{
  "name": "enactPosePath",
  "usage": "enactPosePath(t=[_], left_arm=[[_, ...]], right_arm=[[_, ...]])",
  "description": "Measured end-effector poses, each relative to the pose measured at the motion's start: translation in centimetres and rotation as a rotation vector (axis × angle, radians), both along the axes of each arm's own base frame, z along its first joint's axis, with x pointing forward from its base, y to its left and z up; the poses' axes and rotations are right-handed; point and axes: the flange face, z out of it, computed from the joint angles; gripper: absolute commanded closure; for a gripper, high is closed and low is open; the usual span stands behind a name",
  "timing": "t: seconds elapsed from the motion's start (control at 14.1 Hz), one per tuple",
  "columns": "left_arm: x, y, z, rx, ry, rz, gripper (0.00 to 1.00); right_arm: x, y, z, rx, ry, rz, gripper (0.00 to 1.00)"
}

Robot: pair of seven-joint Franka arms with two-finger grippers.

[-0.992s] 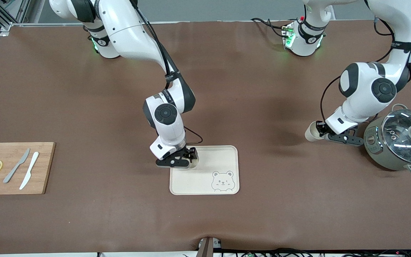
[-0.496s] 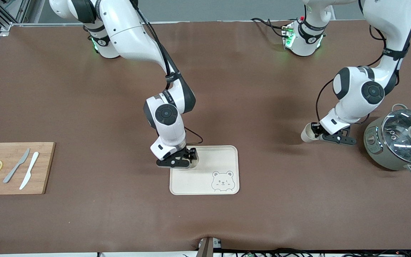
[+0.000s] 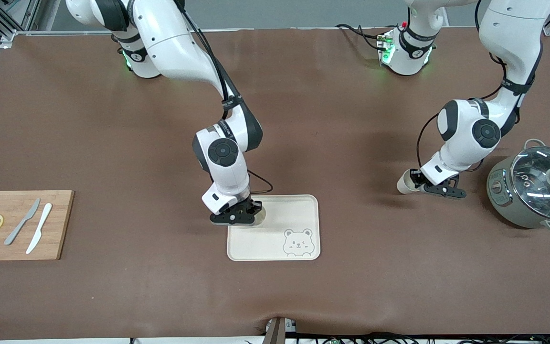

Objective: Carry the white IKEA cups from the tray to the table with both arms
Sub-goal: 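Set the cup beside the pot while the right gripper grasps the other cup, then raise the open left gripper while the right gripper carries its cup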

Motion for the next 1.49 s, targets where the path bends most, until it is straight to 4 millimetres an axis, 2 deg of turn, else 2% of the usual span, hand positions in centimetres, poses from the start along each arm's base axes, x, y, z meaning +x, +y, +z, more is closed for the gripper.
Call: enactPosePath(t=[0.07,0.35,0.64,0.85,0.99,1.13,1.28,1.42,1.49], left_arm=[[0.0,0.0,0.0,0.000,0.000,0.000,0.00],[0.4,-0.1,0.4,-0.001,-0.019,-0.002,0.00],[1.2,0.0,2.3,0.000,-0.053,-0.001,0.00],[1.5,0.1,4.2,0.006,-0.025,-0.003,0.00],[2.4,0.1,6.0,0.008,-0.012,-0.003,0.00],[3.7,0.2,8.5,0.009,-0.006,0.010,0.00],[5.4,0.9,12.7,0.012,0.006,0.035,0.00],[7.2,1.9,18.1,0.012,0.013,0.076,0.00],[8.0,2.1,20.6,0.009,0.009,0.111,0.00]], right_arm=[[0.0,0.0,0.0,0.000,0.000,0.001,1.00],[0.0,0.2,0.2,0.004,-0.004,0.003,1.00],[0.0,0.3,0.3,0.006,-0.006,0.004,1.00],[0.5,0.7,2.1,0.023,-0.028,0.007,1.00],[0.8,0.8,4.6,0.038,-0.036,0.005,1.00],[1.3,-0.3,8.6,0.044,-0.026,0.013,1.00],[1.8,-3.4,13.3,0.027,0.026,0.061,1.00],[2.5,-8.0,17.5,0.016,0.078,0.106,1.00],[2.8,-10.4,19.0,0.013,0.097,0.128,1.00]])
